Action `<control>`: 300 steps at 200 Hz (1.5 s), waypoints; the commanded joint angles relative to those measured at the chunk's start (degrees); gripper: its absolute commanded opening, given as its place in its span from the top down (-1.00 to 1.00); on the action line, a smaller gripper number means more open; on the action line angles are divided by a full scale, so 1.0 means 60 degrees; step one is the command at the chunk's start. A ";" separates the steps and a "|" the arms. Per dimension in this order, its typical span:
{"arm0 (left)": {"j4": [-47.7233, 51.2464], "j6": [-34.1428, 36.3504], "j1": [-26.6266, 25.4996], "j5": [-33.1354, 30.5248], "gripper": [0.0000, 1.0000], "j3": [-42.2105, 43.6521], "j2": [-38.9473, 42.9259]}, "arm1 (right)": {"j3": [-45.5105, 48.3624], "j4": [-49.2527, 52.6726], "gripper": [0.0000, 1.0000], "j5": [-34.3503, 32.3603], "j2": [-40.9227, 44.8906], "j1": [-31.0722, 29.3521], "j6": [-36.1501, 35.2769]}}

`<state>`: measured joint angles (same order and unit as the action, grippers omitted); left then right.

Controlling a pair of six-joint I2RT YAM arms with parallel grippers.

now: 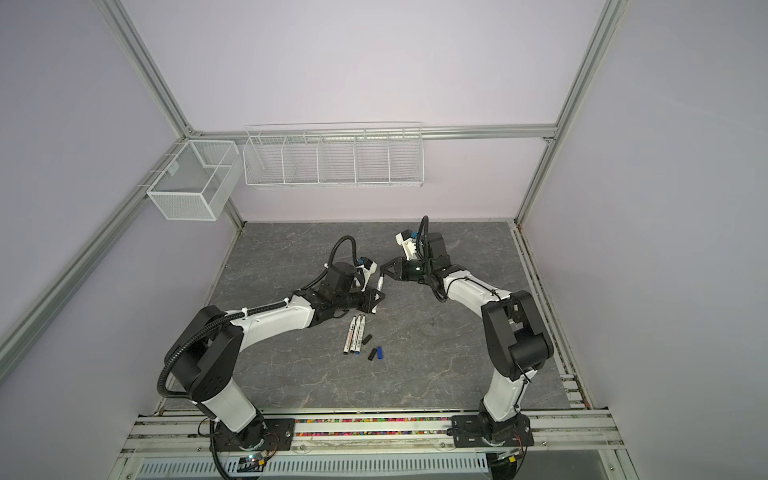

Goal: Insert the pens into the pen caps
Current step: 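Bring the black cap over the marker tip held by the left gripper, then lower the black cap onto the marker tip with the right gripper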

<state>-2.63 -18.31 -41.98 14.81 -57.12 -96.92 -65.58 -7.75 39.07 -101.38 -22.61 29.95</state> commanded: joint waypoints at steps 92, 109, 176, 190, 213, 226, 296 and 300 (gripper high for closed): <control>-0.1196 -0.0382 0.0270 -0.0672 1.00 -0.0279 0.0348 | -0.0570 0.3216 0.82 0.2040 0.0191 -0.0025 -0.2501; -0.1590 -0.0446 0.0330 -0.0850 1.00 -0.0225 0.0417 | -0.0688 0.3547 0.82 0.2351 0.0080 -0.0033 -0.2710; -0.2476 -0.0774 0.0331 -0.1648 1.00 0.0169 0.0358 | -0.1338 0.5193 0.76 0.2454 -0.0267 -0.0341 -0.3907; -0.2818 -0.0823 0.0316 -0.1817 1.00 0.0339 0.0370 | -0.1522 0.5636 0.75 0.2366 -0.0385 -0.0497 -0.4249; -0.3227 -0.0842 0.0313 -0.2217 1.00 0.0624 0.0413 | -0.1642 0.6039 0.75 0.2151 -0.0406 -0.0686 -0.4651; -0.3359 -0.0853 0.0316 -0.2397 1.00 0.0727 0.0416 | -0.1677 0.6189 0.74 0.2103 -0.0390 -0.0749 -0.4785; -0.3825 -0.0281 -0.0084 -0.2843 1.00 0.0807 0.0416 | -0.1575 0.6370 0.73 0.1426 -0.0282 -0.0846 -0.5020; -0.3834 -0.0267 -0.0104 -0.2843 1.00 0.0792 0.0401 | -0.1554 0.6334 0.73 0.1338 -0.0260 -0.0846 -0.4994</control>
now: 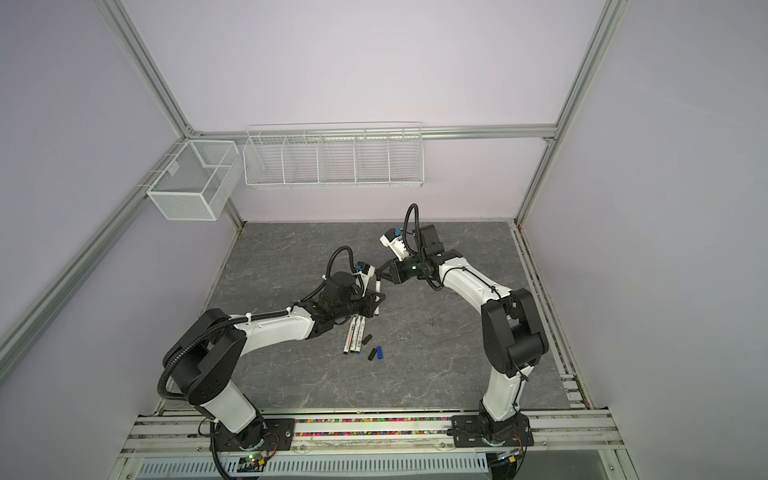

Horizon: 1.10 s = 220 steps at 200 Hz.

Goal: Insert the pens into the pen caps
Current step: 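Lower the black cap onto the marker tip with the right gripper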

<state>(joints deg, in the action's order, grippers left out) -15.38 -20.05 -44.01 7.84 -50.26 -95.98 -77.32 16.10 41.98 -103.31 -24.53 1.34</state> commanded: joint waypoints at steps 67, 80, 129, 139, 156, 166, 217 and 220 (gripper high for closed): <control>-0.2434 -0.0006 0.0172 -0.1730 1.00 -0.0075 0.0200 | 0.1103 0.1569 0.69 -0.0404 0.0848 -0.0518 0.0103; -0.2421 0.0040 0.0143 -0.1745 1.00 -0.0097 0.0178 | 0.1197 0.1418 0.69 -0.0469 0.0999 -0.0501 0.0152; -0.2305 0.0356 0.0026 -0.1671 1.00 -0.0189 0.0141 | 0.1292 0.0988 0.65 -0.0528 0.1191 -0.0363 0.0550; -0.2297 0.0397 0.0011 -0.1657 1.00 -0.0179 0.0151 | 0.1303 0.0965 0.65 -0.0520 0.1208 -0.0339 0.0589; -0.2420 0.0441 -0.0004 -0.1591 1.00 -0.0142 0.0173 | 0.1356 0.0814 0.63 -0.0411 0.1234 -0.0248 0.0714; -0.2500 0.0469 -0.0018 -0.1573 1.00 -0.0106 0.0184 | 0.1387 0.0732 0.61 -0.0254 0.1237 -0.0175 0.0795; -0.2681 0.0934 -0.0149 -0.1730 1.00 -0.0010 0.0233 | 0.1489 0.0433 0.43 -0.0099 0.1386 0.0016 0.1105; -0.2665 0.0939 -0.0150 -0.1743 1.00 -0.0003 0.0235 | 0.1506 0.0404 0.43 -0.0104 0.1407 0.0030 0.1130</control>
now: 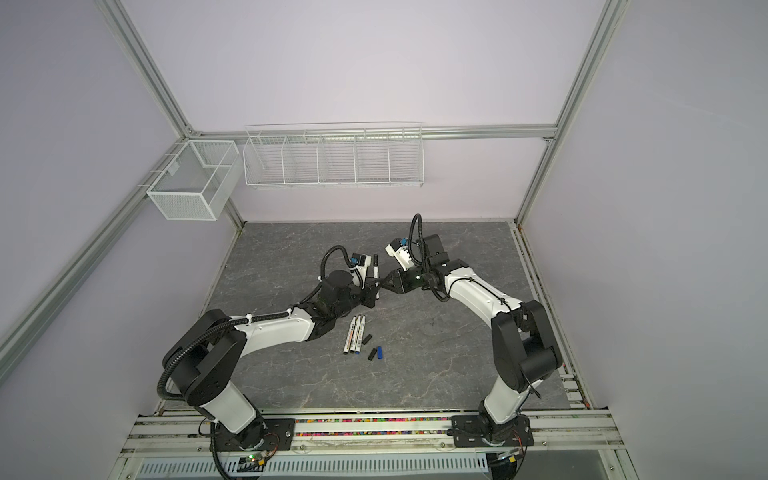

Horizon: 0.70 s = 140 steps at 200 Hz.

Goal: Insert the pens into the pen caps
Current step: 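Lower the black cap onto the marker tip with the right gripper, then press the cap down with the right gripper while the left holds the marker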

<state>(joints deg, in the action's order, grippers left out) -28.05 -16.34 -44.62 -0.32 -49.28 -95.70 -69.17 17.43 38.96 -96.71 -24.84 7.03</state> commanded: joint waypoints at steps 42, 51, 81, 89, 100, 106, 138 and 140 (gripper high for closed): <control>-0.0479 0.0671 -0.0132 -0.0395 1.00 -0.0151 0.0187 | 0.0455 -0.0525 0.24 0.0296 0.0690 0.0352 0.0811; -0.0360 0.0885 -0.0186 -0.0409 1.00 -0.0165 0.0188 | 0.0543 -0.0732 0.20 0.0178 0.0844 0.0437 0.0986; -0.0219 0.1579 -0.0443 -0.0444 1.00 -0.0053 0.0217 | 0.0738 -0.1053 0.14 -0.0590 0.1468 0.0660 0.1239; -0.0154 0.1864 -0.0573 -0.0520 1.00 -0.0023 0.0259 | 0.0762 -0.1110 0.12 -0.0767 0.1635 0.0694 0.1257; -0.0061 0.2278 -0.0780 -0.0673 1.00 0.0006 0.0302 | 0.0761 -0.1182 0.11 -0.0994 0.1863 0.0698 0.1291; -0.0034 0.2469 -0.0878 -0.0715 1.00 0.0027 0.0319 | 0.0761 -0.1237 0.11 -0.1089 0.1957 0.0698 0.1301; -0.0371 0.2863 -0.1168 -0.0855 1.00 0.0339 0.0490 | 0.0845 -0.1750 0.08 -0.1444 0.2451 0.0685 0.1570; -0.0409 0.2864 -0.1163 -0.0855 1.00 0.0363 0.0494 | 0.0830 -0.1741 0.08 -0.1459 0.2458 0.0684 0.1576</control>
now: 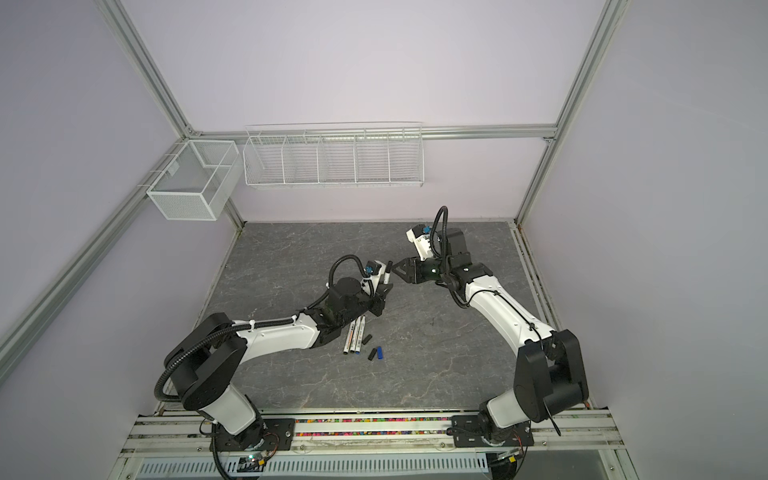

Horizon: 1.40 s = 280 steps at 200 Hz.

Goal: Insert the pens into the pen caps
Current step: 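Press the cap down with the right gripper while the left holds the marker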

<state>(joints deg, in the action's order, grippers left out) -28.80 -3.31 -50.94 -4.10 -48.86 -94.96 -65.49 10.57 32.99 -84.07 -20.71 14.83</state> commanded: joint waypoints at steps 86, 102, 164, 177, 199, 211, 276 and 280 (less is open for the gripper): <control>-0.0847 0.0623 -0.0138 -0.0144 1.00 0.0619 0.0518 | -0.0169 -0.0238 0.11 -0.0380 -0.0060 -0.0408 0.0135; -0.0855 0.0622 -0.0129 -0.0152 1.00 0.0626 0.0505 | -0.0212 -0.0238 0.14 -0.0290 -0.0131 -0.0457 0.0128; -0.0754 0.0619 -0.0128 -0.0123 1.00 0.0542 0.0427 | -0.0259 -0.0326 0.24 -0.0198 -0.0314 -0.0667 0.0175; -0.0754 0.0608 -0.0134 -0.0095 1.00 0.0545 0.0386 | -0.0257 -0.0326 0.29 -0.0152 -0.0311 -0.0671 0.0167; -0.0691 0.0565 -0.0127 -0.0079 1.00 0.0511 0.0306 | -0.0219 -0.0318 0.41 -0.0085 -0.0296 -0.0684 0.0145; -0.0666 0.0552 -0.0137 -0.0057 1.00 0.0470 0.0292 | -0.0203 -0.0290 0.46 -0.0031 -0.0263 -0.0694 0.0094; -0.0703 0.0435 -0.0125 -0.0131 1.00 0.0420 0.0221 | -0.0216 0.0632 0.61 -0.0020 -0.0145 -0.0869 -0.0574; -0.0718 0.0435 -0.0131 -0.0128 1.00 0.0420 0.0213 | -0.0217 0.0707 0.62 -0.0033 -0.0135 -0.0880 -0.0615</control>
<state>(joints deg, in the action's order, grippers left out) -32.16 -0.78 -51.77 -4.64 -45.58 -93.21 -66.02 10.72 32.51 -85.23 -25.39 14.09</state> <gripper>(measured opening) 0.111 0.199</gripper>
